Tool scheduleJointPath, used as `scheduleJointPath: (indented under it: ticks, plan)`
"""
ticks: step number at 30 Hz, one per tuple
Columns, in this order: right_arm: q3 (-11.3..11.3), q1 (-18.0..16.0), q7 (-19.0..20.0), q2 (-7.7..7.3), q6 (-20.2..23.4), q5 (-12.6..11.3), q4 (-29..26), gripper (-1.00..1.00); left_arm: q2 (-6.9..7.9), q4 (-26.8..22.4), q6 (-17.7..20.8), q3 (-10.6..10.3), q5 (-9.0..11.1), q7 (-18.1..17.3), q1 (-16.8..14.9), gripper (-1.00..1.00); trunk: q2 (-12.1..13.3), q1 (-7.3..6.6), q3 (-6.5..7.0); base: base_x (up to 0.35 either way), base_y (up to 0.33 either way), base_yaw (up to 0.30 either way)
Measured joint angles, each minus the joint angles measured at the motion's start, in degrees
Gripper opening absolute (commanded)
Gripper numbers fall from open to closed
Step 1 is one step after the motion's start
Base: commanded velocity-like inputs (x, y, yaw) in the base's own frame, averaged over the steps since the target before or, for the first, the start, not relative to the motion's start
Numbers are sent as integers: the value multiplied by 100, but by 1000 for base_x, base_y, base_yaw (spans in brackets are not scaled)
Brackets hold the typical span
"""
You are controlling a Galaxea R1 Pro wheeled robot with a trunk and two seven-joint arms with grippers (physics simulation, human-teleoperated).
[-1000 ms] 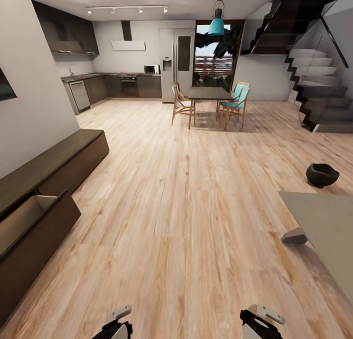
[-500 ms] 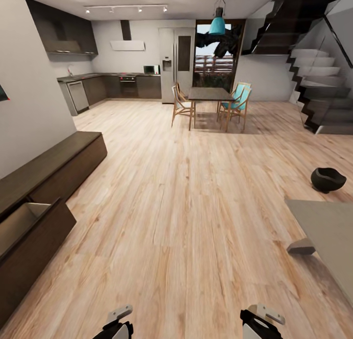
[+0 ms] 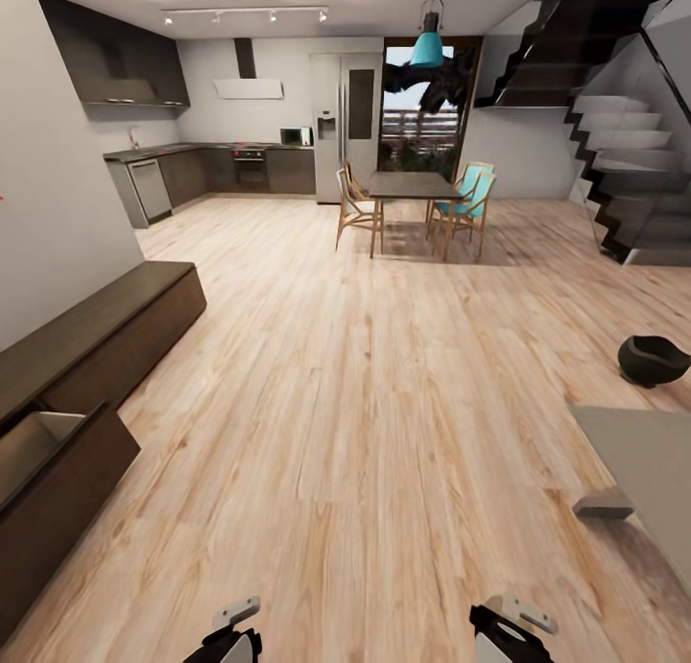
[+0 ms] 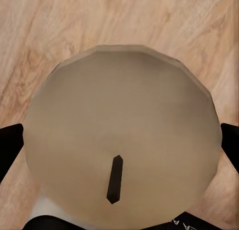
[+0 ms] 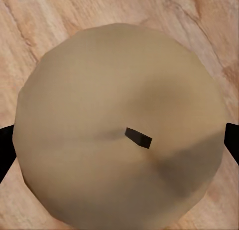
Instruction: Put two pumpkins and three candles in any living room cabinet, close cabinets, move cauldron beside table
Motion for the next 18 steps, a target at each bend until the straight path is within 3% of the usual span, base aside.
scheduleJointPath:
  ticks: [18]
  plan:
    - [-2,0,0,0,-3,-11,-6,-100,-1,0,-111,-24,1,0,-1,-100,0,0,0,234,0,0]
